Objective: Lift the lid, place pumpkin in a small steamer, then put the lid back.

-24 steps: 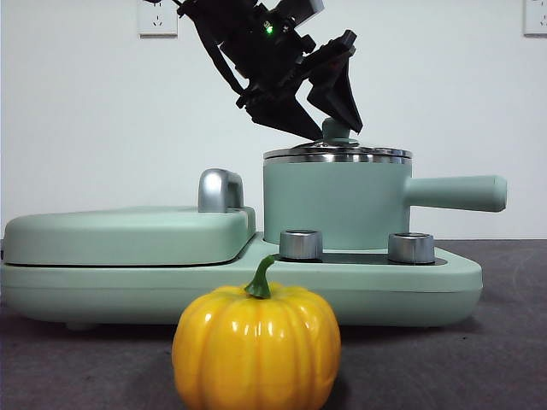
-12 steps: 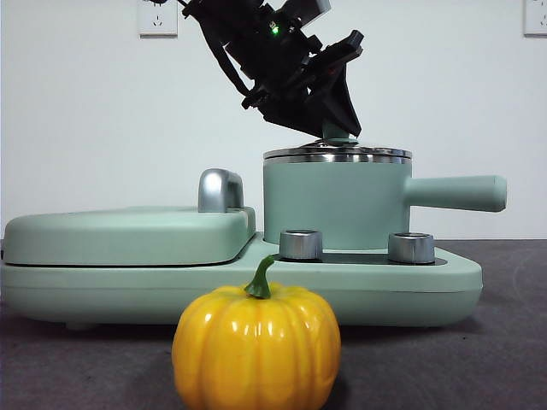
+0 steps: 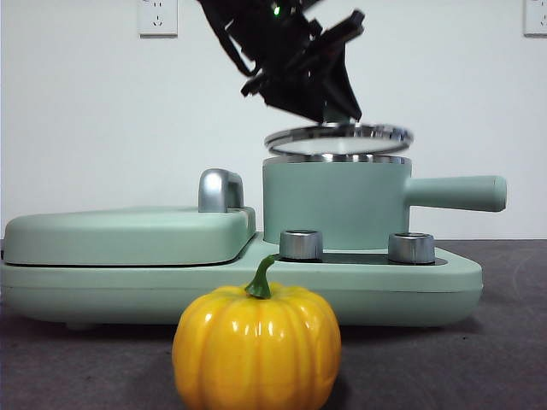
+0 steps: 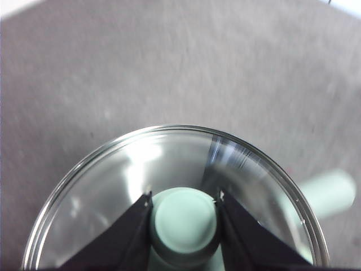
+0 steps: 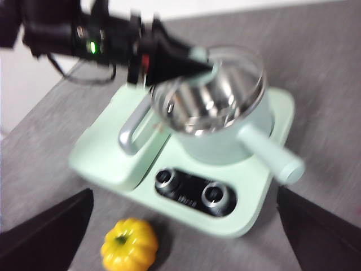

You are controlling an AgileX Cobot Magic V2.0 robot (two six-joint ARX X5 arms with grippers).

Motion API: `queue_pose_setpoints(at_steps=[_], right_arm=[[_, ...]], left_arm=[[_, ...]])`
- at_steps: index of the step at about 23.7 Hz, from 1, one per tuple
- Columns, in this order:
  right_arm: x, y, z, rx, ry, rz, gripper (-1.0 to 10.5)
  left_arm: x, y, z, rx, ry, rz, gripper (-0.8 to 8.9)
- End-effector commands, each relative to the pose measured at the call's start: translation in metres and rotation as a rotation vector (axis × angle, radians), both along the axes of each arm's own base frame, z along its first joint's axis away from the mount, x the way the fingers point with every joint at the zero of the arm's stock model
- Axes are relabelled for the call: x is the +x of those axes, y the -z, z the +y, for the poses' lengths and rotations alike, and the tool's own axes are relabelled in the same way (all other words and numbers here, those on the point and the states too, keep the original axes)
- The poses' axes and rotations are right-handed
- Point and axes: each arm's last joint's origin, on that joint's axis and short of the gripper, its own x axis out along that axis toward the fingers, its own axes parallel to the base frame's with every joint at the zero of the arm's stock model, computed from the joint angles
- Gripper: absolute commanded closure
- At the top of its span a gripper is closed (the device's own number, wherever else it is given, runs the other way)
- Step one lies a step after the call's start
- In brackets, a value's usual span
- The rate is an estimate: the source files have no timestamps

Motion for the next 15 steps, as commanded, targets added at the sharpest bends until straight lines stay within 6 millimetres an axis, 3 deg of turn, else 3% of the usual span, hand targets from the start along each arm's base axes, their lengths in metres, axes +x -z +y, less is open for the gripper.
queue_pose_setpoints(at_steps=[1, 7, 12, 15], right_arm=[[0.005, -0.011, 0.002, 0.009, -0.031, 0.036, 4.3], [0.034, -0.030, 0.029, -0.047, -0.197, 0.155, 4.3], [0.059, -0.017, 0.087, -0.210, -0.332, 0.276, 4.3], [0.066, -0.003, 0.119, -0.306, -0.384, 0.335, 4.3]], left_arm=[[-0.006, -0.035, 0.005, -0.068, -0.007, -0.058, 7.99], [-0.010, -0.071, 0.049, -0.077, -0.080, -0.098, 7.99], [-0.009, -0.096, 0.102, -0.075, -0.195, -0.133, 7.99], [-0.010, -0.106, 0.122, -0.083, -0.244, -0.156, 7.99]])
